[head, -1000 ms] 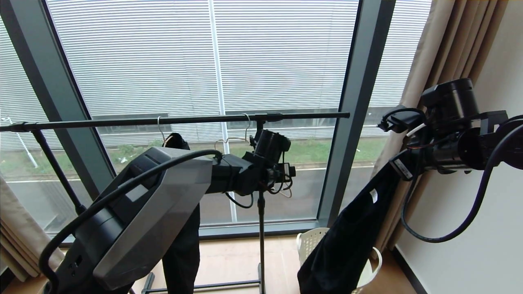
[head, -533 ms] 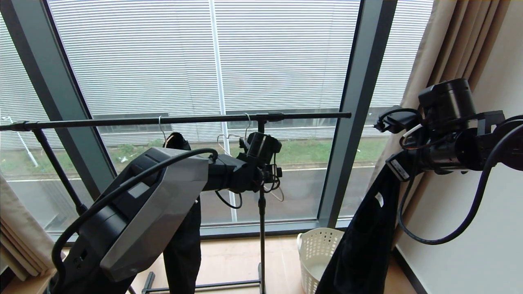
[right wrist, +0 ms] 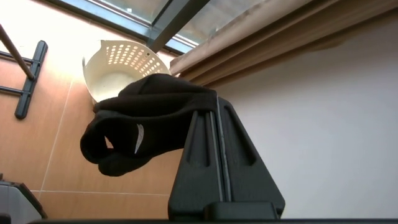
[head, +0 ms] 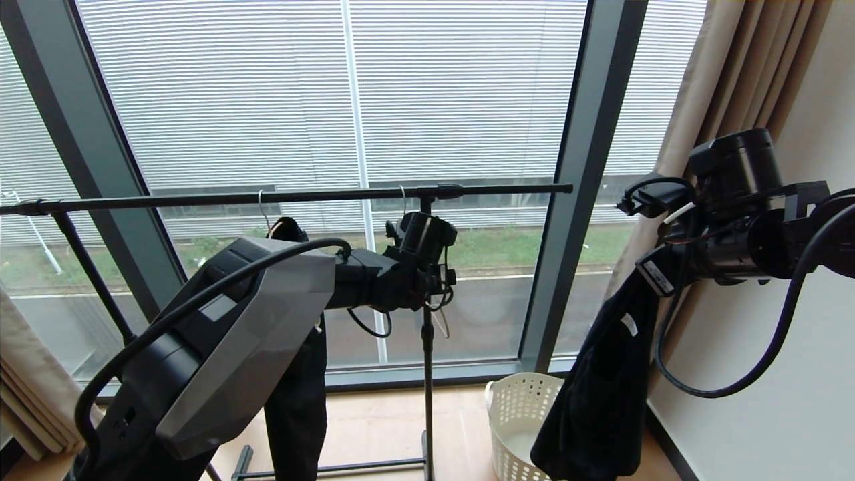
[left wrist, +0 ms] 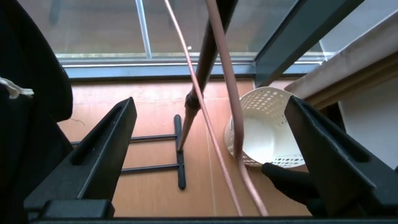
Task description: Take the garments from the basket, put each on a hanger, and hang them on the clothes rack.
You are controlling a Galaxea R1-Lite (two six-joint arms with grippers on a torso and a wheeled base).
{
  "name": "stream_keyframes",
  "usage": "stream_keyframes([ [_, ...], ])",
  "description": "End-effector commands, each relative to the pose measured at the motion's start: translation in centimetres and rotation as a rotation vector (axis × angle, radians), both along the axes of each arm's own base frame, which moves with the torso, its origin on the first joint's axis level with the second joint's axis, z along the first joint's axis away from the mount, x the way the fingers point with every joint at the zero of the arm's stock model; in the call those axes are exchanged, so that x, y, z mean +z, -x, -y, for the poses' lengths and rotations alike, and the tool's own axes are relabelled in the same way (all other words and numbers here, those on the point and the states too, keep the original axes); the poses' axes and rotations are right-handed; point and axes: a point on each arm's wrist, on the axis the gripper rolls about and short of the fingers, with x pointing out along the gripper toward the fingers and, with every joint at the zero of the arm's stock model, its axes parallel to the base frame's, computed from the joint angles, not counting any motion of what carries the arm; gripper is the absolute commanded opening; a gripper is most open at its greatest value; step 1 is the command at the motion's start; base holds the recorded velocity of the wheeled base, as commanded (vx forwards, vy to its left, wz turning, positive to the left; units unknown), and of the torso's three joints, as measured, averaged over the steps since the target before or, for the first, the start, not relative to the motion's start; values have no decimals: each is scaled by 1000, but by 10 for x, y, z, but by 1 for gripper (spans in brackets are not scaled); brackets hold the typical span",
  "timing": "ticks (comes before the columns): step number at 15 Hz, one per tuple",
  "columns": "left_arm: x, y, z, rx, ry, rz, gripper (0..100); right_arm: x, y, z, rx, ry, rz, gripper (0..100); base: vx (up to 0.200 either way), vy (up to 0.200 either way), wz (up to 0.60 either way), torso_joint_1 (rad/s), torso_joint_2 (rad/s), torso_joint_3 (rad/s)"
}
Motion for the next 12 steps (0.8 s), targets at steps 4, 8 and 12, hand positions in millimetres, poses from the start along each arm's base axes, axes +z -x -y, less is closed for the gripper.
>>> stream_keyframes([
  [4,-2,-13,-21,48,-4,-3,100,0,0,0,1,1,-1,0,0,0,0,0,0,0],
  [8,-5,-24,-36,80,-12,-3,100,0,0,-1,5,2,-1,0,0,0,0,0,0,0],
  [12,-6,-25,-38,79,-18,-4,0,0,0,-2,5,1,-1,0,0,0,0,0,0,0],
])
